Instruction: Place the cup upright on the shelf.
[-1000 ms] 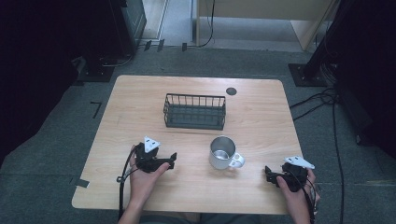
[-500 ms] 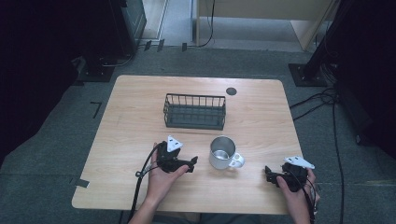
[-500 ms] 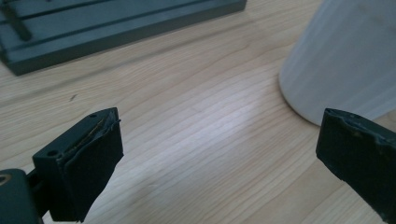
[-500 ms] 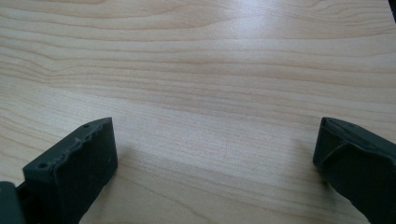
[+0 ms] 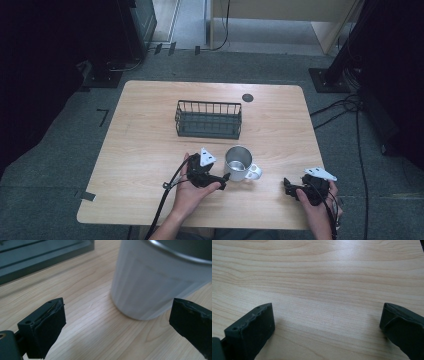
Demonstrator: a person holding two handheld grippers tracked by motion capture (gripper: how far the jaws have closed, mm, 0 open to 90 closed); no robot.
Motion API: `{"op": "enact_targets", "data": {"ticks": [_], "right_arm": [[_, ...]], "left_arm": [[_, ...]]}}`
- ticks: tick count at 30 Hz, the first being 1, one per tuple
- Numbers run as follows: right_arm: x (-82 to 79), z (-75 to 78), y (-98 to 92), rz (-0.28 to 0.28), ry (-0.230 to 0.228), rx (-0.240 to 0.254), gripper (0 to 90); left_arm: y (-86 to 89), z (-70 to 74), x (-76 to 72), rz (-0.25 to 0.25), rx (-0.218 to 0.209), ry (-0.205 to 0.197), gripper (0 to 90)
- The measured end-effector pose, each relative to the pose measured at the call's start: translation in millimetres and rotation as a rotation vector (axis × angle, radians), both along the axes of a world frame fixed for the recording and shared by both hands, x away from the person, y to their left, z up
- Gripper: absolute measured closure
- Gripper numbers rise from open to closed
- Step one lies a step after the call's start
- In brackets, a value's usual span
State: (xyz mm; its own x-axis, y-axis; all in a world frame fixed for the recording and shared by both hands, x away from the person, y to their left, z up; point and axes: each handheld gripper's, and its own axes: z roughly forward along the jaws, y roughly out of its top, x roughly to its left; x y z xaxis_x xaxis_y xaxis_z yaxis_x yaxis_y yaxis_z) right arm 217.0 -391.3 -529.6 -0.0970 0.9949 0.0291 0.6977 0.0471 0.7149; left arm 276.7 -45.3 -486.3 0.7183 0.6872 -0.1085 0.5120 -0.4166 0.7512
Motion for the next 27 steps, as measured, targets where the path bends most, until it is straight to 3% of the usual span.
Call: {"op": "enact_targets", "data": {"ticks": [6, 15, 19, 21, 24, 27], "right_arm": [[0.0, 0.0, 0.0, 0.0, 0.0, 0.0, 0.0], [-0.1, 0.0, 0.0, 0.0, 0.0, 0.0, 0.0], [-0.1, 0.0, 0.0, 0.0, 0.0, 0.0, 0.0], [0.0, -0.1, 0.1, -0.001, 0.0, 0.0, 0.0], [0.0, -0.1, 0.0, 0.0, -0.001, 0.0, 0.0], [0.0, -0.1, 0.0, 0.0, -0.001, 0.0, 0.0]], "left_arm": [[-16.6, 1.8, -3.4, -0.023, -0.01, -0.006, 0.0], [-44.8, -4.3, 4.6, -0.039, -0.012, -0.02, 1.2], [-49.5, -7.5, 10.0, -0.044, -0.025, 0.0, 1.4], [-50.7, -8.1, 10.6, -0.049, -0.026, -0.002, 5.9], [-51.5, -5.2, 7.5, -0.047, 0.005, -0.043, 7.5], [-49.3, -2.3, 8.6, -0.044, 0.004, -0.034, 8.1]]}}
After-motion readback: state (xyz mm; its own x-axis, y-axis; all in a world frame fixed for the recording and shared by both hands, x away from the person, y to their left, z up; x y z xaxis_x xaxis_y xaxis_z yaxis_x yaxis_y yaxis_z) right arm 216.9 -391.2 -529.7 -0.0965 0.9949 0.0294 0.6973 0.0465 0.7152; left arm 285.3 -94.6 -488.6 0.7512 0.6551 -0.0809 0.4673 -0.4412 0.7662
